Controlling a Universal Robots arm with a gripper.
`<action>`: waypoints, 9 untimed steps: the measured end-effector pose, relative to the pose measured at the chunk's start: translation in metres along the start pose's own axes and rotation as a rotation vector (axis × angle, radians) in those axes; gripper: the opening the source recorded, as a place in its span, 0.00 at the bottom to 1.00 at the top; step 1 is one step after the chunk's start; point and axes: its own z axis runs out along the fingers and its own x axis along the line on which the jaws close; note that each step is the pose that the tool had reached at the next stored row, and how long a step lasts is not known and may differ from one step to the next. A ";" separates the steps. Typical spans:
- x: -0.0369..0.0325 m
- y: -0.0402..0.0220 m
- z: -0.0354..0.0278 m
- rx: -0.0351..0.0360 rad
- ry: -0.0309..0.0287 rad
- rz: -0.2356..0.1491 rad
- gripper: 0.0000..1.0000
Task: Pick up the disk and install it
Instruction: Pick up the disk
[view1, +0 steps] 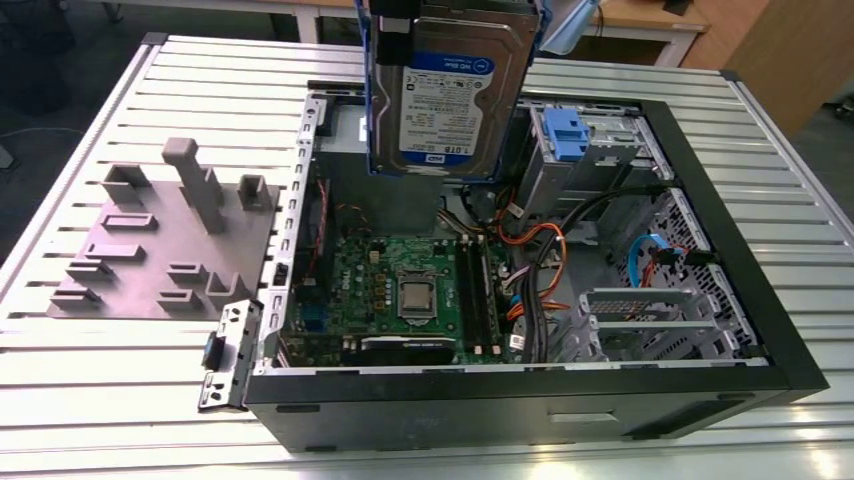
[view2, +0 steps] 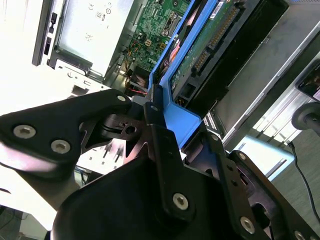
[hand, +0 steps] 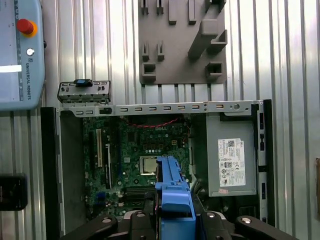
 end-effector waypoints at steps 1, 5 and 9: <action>0.0000 0.0000 0.0000 0.0000 0.0001 0.000 0.36; 0.0000 0.0000 0.0000 0.0001 0.0028 0.000 0.36; -0.0001 -0.0011 0.0000 0.0001 0.0029 0.000 0.36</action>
